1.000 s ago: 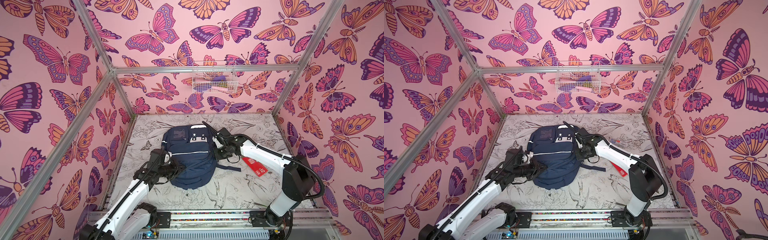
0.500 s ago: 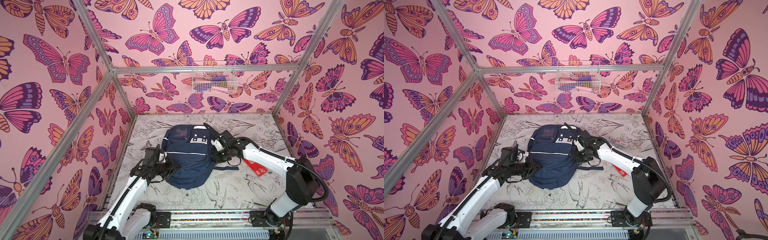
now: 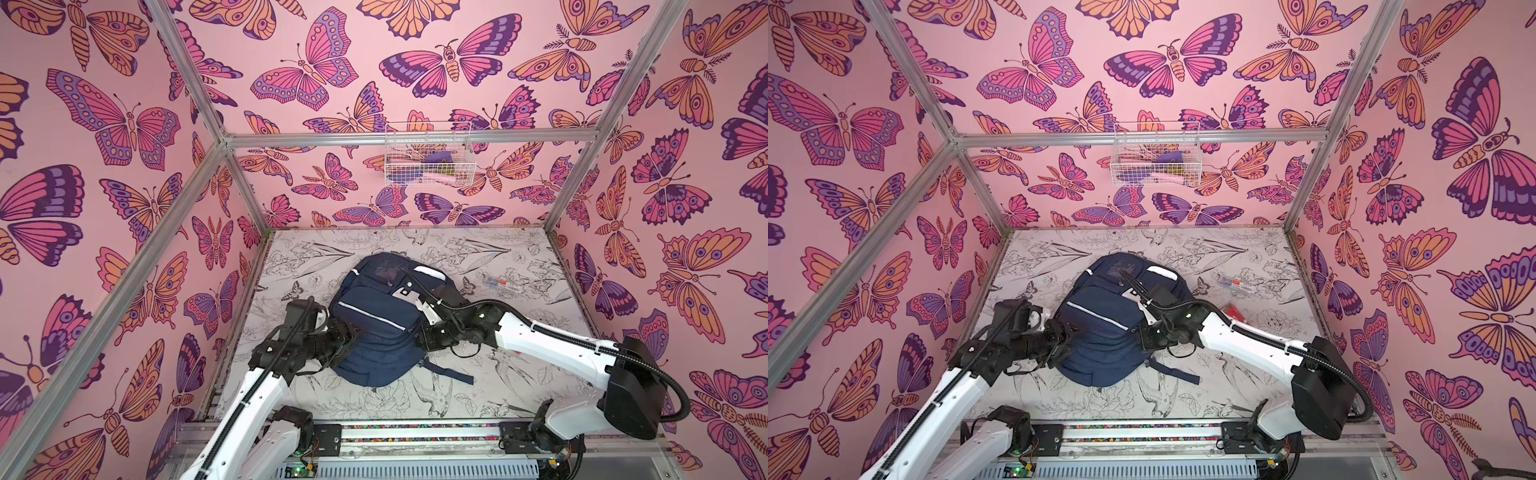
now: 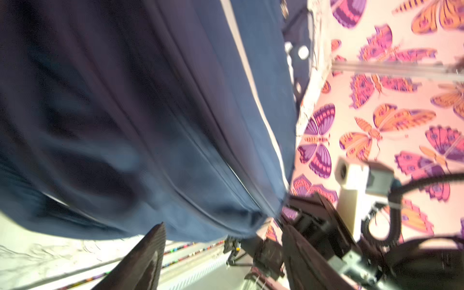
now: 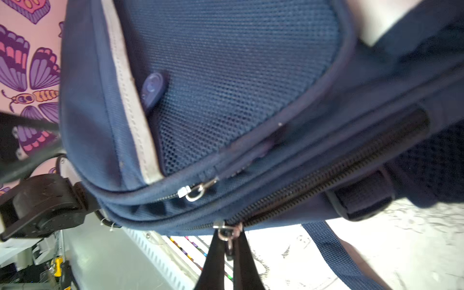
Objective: Pack the student bag
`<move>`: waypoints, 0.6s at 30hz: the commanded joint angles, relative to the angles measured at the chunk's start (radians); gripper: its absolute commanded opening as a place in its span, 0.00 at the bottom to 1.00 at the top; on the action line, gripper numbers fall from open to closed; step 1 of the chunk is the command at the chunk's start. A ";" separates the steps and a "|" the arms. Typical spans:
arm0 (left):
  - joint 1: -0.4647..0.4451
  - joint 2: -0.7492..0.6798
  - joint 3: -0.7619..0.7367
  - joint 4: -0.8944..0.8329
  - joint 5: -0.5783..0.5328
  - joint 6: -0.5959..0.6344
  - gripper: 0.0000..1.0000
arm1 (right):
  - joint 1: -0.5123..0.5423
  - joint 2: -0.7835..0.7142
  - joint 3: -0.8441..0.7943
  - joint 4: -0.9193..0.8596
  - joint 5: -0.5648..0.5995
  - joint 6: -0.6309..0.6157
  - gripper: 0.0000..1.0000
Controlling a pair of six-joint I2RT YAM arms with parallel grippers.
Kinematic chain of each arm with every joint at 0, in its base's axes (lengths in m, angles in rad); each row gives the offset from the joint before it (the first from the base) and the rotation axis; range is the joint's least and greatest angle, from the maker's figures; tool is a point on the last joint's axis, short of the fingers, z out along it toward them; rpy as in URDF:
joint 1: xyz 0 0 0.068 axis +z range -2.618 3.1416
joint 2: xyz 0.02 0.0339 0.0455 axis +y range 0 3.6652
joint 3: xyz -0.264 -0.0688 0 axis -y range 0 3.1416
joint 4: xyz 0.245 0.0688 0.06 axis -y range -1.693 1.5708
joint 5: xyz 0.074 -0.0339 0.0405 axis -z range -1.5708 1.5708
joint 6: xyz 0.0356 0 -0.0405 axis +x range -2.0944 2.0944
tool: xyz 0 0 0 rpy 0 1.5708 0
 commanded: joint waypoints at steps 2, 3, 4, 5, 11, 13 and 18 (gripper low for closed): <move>-0.123 0.001 -0.036 0.038 -0.104 -0.198 0.75 | 0.030 0.025 0.049 0.044 -0.019 0.045 0.00; -0.135 0.016 -0.044 0.076 -0.105 -0.216 0.74 | 0.037 0.031 0.055 0.039 -0.017 0.045 0.00; -0.139 0.041 -0.046 0.108 -0.096 -0.228 0.73 | 0.044 0.032 0.060 0.035 -0.013 0.045 0.00; -0.144 0.066 -0.046 0.134 -0.086 -0.235 0.71 | 0.051 0.032 0.061 0.033 -0.007 0.046 0.00; -0.207 0.228 0.006 0.217 -0.074 -0.218 0.61 | 0.081 0.017 0.059 0.029 0.026 0.066 0.00; -0.224 0.260 0.012 0.219 -0.068 -0.214 0.59 | 0.083 0.012 0.054 0.028 0.037 0.073 0.00; -0.242 0.232 -0.031 0.218 -0.071 -0.234 0.61 | 0.083 -0.001 0.053 -0.012 0.105 0.076 0.00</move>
